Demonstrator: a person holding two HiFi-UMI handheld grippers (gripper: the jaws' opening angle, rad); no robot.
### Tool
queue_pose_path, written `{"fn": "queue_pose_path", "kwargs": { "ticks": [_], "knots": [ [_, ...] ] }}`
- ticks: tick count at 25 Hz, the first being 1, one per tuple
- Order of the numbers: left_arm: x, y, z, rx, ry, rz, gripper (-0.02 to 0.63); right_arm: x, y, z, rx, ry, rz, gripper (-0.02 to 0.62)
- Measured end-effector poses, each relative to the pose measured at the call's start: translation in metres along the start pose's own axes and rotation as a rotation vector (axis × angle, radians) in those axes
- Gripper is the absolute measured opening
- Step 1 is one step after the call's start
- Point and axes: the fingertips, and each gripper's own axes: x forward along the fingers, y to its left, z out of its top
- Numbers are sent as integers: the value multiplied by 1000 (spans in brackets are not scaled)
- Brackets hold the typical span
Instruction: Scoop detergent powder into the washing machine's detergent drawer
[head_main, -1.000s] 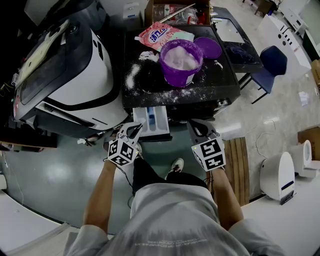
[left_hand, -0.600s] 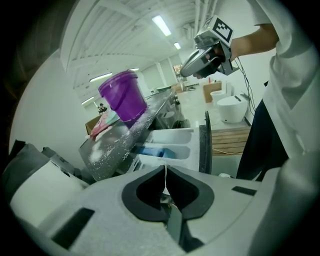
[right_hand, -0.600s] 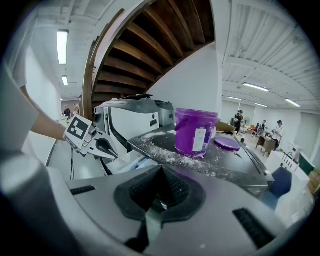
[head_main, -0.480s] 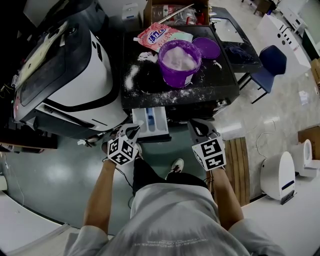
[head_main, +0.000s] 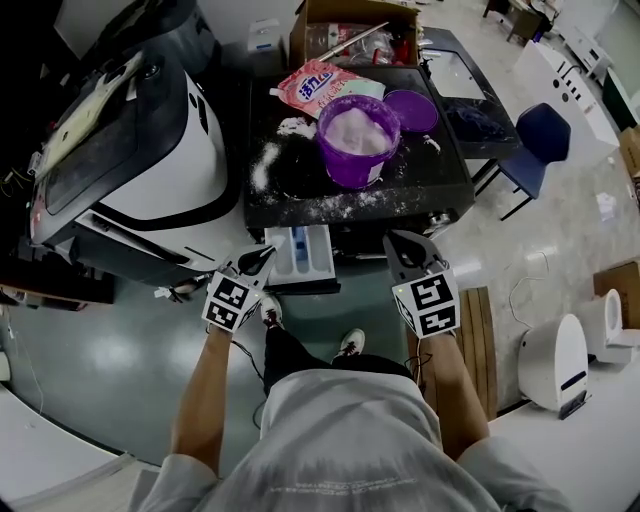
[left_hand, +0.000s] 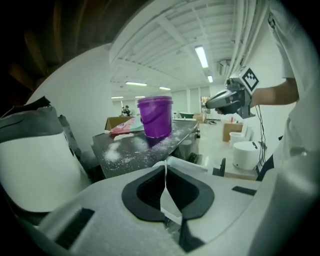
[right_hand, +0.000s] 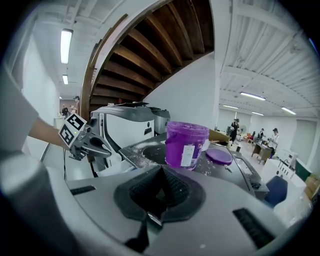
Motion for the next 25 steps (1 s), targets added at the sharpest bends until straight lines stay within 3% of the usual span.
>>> {"fn": "queue_pose_path", "kwargs": {
  "ticks": [3,6,10,12,16,20,25],
  "knots": [
    [-5,7,18,-31,-61,16,14,-2,-11,13,-9,-20,-17,5],
    [-6,4,24,78,-63,14,14,-4,-16,19,-16,-30,-26,5],
    [10,-19,-20,357,146,-43,14,-4,-16,16,-18,-23,-25,6],
    [15,-25,-46,425,253,-66,14,-3,-15,13,-18,-19,-22,5],
    [17,-26,-56,400,285,-79,14,-1,-17,7,-14,-7,-21,5],
    [21,-26,-55,459,305,-84,14,2,-17,6,-15,-8,-19,5],
    [19,-16,-24,373,200,-46,14,2,-22,14,-21,-24,-23,5]
  ]
}}
